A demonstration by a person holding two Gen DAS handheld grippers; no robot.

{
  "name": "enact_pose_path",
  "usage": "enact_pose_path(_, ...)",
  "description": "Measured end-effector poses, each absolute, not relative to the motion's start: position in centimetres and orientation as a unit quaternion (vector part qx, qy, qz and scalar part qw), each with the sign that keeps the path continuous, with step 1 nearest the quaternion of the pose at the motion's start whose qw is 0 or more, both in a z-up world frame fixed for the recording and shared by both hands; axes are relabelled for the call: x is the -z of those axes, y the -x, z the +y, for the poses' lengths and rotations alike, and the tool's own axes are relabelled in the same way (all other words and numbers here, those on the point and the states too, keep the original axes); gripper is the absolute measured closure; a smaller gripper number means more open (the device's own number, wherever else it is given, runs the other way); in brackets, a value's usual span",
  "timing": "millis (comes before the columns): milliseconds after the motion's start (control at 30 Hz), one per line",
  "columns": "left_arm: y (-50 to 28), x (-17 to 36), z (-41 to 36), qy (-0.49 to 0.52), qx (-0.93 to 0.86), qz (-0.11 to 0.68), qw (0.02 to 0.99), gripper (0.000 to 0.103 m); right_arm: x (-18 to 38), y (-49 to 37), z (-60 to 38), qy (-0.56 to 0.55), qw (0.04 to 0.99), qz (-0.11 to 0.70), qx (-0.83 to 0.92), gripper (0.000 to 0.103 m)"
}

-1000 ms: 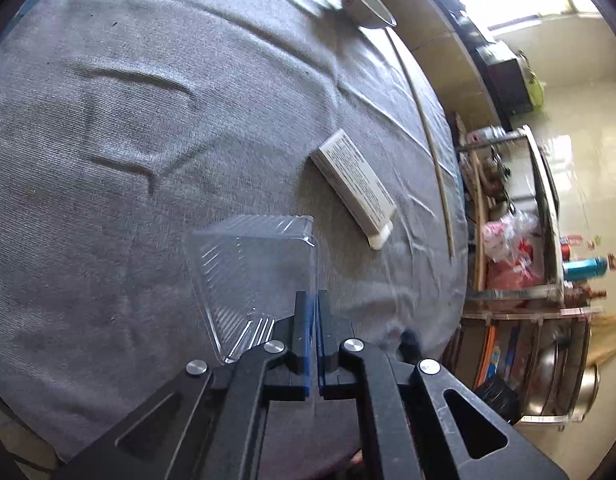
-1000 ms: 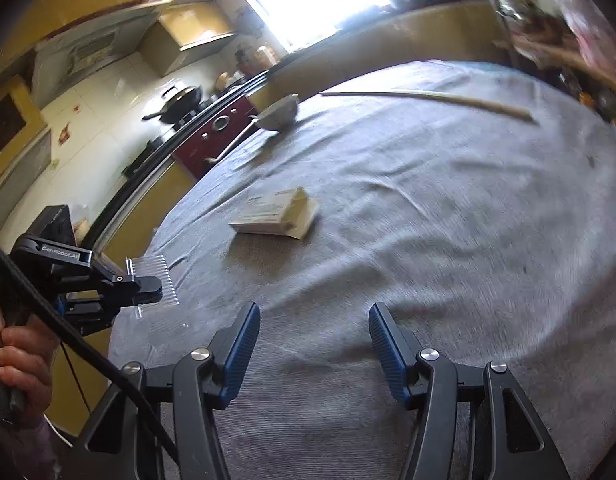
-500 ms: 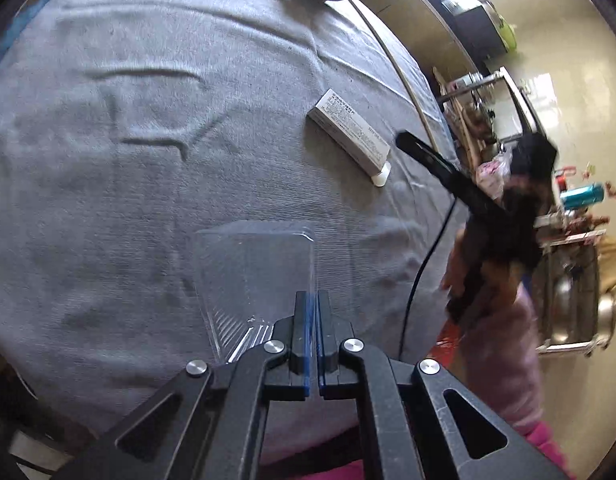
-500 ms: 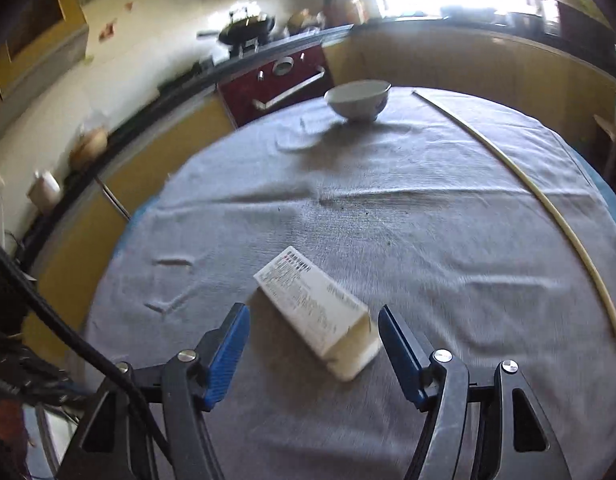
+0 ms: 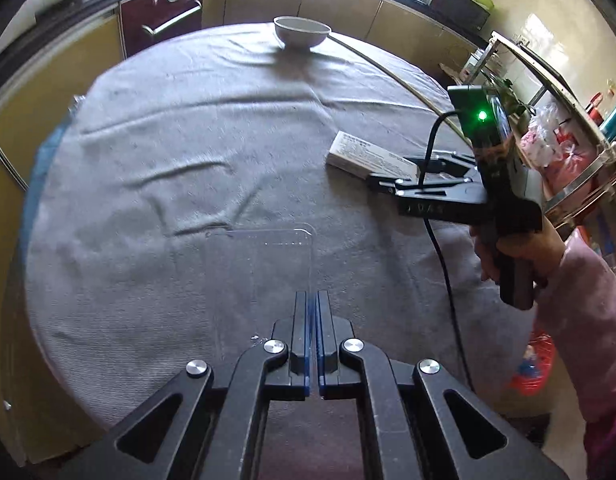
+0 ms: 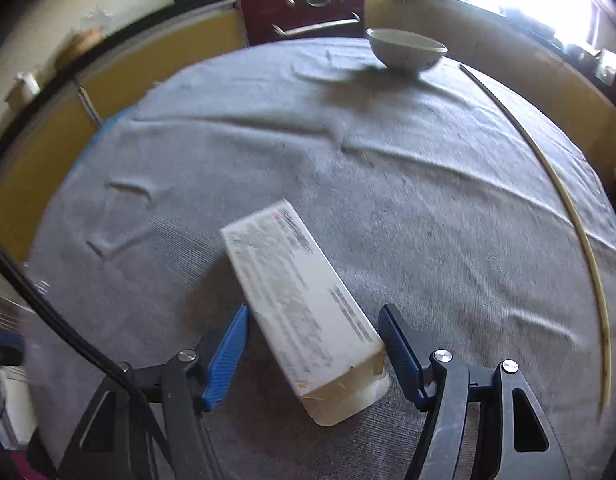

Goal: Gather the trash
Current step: 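Grasp the white medicine box with the right tool while the left tool holds the plastic tray, then carry the medicine box and plastic tray over the red basket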

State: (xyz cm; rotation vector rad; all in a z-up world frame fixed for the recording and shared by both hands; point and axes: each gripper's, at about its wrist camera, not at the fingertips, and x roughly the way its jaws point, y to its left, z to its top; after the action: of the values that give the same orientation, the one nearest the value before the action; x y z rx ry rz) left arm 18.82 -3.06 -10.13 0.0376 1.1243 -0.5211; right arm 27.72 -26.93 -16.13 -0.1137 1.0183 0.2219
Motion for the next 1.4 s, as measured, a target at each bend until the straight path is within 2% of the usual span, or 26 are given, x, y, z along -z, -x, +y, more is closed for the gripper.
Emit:
enact_pose_path(200,-17.8,9.5,-3.0,-0.043,0.216,0.505,0.835,0.101,16.0,-26.1,-27.1,0.016,0.88,0.469,-0.075,0.045)
enact_pose_path(300,-16.9,8.8,-2.9,-0.054,0.203,0.488,0.847,0.101,15.6,-24.6,-27.5,-0.022,0.885,0.461,-0.066,0.047)
enact_pose_path(600,-13.9,6.9,-3.6,-0.08,0.195,0.453,0.866,0.101,14.3,-18.4,-27.7,-0.104,0.891,0.439,-0.061,0.05)
enact_pose_path(1133,-9.5,6.6,-5.3,-0.116,0.187,0.426,0.878,0.101,14.0,-7.6,-27.2,-0.145,0.891,0.425,-0.057,0.051)
enact_pose_path(1400,-9.9,8.3,-9.9,-0.119,0.251,0.451,0.848,0.101,14.9,-2.9,-33.5,-0.32,0.849,0.415,-0.066,0.051)
